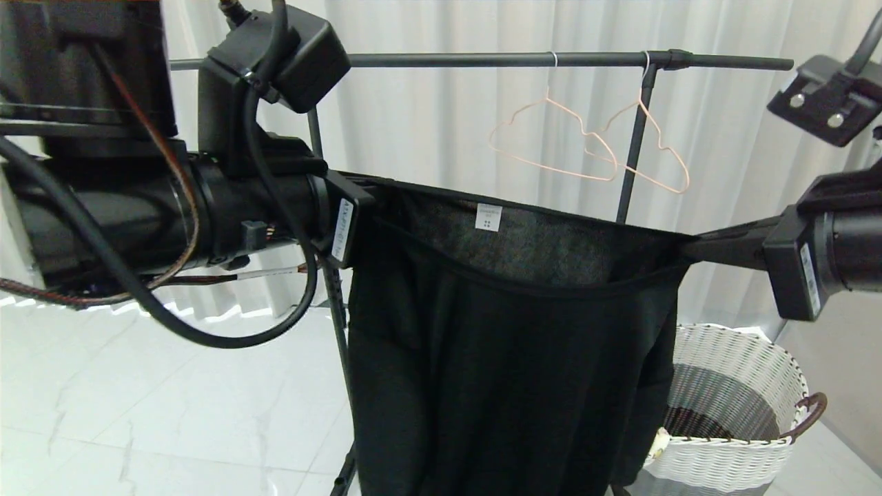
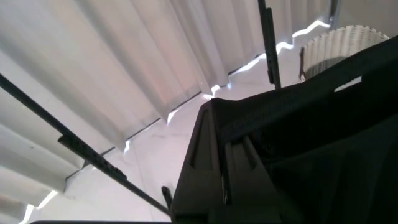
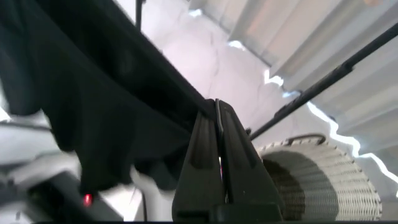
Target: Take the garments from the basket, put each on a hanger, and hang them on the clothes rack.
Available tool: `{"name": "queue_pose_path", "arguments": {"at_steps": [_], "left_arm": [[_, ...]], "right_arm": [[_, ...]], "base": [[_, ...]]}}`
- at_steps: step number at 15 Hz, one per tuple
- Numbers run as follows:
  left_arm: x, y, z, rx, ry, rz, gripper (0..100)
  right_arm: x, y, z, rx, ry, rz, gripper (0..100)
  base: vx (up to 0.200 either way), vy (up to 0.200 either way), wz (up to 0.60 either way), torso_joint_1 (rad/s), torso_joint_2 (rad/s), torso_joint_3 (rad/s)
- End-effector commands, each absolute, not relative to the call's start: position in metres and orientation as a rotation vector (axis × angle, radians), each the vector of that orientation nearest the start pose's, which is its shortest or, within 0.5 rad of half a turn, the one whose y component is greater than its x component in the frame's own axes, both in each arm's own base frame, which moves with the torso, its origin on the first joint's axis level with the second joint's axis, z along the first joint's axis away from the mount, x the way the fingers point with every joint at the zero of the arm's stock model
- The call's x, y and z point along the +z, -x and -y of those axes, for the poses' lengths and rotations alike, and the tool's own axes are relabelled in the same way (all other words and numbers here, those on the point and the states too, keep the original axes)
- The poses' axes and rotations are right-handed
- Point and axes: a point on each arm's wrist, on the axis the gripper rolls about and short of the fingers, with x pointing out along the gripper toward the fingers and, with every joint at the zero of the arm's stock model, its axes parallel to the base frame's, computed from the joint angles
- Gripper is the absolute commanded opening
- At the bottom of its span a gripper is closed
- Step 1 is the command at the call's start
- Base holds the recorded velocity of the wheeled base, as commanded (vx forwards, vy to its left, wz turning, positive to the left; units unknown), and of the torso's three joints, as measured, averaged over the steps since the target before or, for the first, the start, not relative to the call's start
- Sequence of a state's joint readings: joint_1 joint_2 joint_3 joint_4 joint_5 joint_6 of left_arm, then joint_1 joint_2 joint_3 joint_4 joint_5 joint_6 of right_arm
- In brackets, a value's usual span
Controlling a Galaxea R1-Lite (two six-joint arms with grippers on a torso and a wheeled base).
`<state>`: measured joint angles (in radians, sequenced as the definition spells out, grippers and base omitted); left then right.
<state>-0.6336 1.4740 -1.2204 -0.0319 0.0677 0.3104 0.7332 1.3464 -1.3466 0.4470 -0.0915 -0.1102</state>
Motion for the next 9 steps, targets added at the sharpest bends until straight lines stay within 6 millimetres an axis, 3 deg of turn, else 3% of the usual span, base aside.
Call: {"name": "queue_pose_path", "arguments": {"at_steps": [1,4,7,9], "left_arm": [[0.298,-0.223,0.162,-0.593,-0.389,-0.153,0],[0.293,-0.223,0.162,-0.518,-0.407,-0.174,0],[0.300,-0.216,0.179,-0.616,-0.390,-0.137,0],[0.306,-0.223,0.191,-0.756,-0.367,-0.102,0]], "right_arm": [[0.334,-0.165,-0.138,0.639,0.271,-0.363,0],[0.336,-0.163,-0.138,0.637,0.269,-0.357,0],[0.345,-0.128,-0.108,0.661,0.270,-0.371,0],[0.346,-0.101,-0.090,0.730,0.277,-0.407,0]], "base": [[0.000,0.000,0.00,0.000,0.00,0.000],[0.000,0.000,0.00,0.000,0.00,0.000],[0.000,0.000,0.00,0.000,0.00,0.000],[0.000,0.000,0.00,0.000,0.00,0.000]]}}
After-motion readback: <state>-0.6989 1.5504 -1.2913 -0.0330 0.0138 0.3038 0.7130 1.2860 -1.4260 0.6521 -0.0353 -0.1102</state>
